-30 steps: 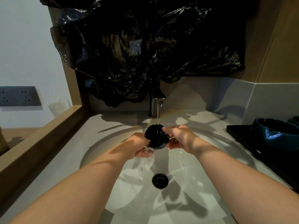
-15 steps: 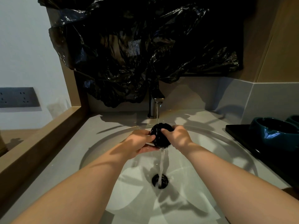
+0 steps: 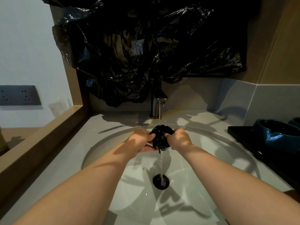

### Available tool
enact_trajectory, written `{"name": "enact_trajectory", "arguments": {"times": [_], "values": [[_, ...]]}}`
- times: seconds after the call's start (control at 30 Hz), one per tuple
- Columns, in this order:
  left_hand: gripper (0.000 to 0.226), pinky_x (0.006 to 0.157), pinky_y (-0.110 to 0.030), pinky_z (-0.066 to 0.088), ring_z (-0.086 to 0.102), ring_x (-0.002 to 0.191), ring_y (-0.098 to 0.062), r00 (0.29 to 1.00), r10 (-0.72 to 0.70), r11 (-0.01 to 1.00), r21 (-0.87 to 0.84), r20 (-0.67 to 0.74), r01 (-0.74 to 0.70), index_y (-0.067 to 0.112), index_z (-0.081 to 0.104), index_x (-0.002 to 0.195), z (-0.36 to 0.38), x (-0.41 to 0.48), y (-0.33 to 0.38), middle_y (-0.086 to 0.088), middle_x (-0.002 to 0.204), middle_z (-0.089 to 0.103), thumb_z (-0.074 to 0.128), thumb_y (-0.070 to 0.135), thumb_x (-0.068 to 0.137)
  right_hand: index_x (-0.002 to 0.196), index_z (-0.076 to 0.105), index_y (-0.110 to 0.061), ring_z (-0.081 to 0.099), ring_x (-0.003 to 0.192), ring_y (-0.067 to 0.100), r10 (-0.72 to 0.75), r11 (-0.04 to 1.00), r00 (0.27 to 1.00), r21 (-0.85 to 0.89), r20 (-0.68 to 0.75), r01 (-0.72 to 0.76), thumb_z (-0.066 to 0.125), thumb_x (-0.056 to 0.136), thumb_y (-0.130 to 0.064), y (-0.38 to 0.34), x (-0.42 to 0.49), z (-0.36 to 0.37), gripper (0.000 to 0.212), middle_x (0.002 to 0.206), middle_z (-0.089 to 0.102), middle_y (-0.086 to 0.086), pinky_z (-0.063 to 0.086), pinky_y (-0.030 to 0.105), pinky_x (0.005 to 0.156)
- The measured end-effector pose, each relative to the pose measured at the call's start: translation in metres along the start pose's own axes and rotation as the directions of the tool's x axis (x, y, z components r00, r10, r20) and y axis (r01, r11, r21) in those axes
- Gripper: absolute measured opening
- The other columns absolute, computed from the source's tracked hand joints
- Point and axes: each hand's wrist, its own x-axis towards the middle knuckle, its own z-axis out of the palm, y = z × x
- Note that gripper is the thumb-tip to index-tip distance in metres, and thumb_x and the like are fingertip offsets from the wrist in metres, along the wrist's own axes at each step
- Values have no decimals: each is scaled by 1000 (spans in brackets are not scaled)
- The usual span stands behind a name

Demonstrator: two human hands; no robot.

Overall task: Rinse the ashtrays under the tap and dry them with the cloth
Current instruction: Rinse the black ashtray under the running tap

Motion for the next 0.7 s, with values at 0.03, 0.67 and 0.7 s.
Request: {"name": "enact_trajectory", "arguments": {"times": [0.03,0.67,0.7], "values": [[28,58,-20,58,67,87,-27,1000,4,1000,11,-2,-4,-3,56,124,0,-1,0,-14,99,65,50,8,99,100,61,-1,57,70,27,11,1000,1000,2,-4,-11,62,89,-32,-1,-1,0,34,75,60,10,40,27,54],[15,53,-21,58,67,78,-24,997,19,1000,18,-68,-17,2,61,109,-3,-2,1,-13,95,66,53,8,97,85,61,-3,56,66,24,8,1000,1000,-11,15,-8,62,89,-30,-2,2,4,28,64,55,6,37,24,47],[16,53,-21,58,67,78,-24,997,20,1000,13,-72,-19,2,61,110,-3,-2,1,-14,96,65,54,8,97,88,62,-2,56,67,25,11,1000,1000,-22,10,-11,58,91,-28,-1,3,4,27,65,56,8,36,23,46]]}}
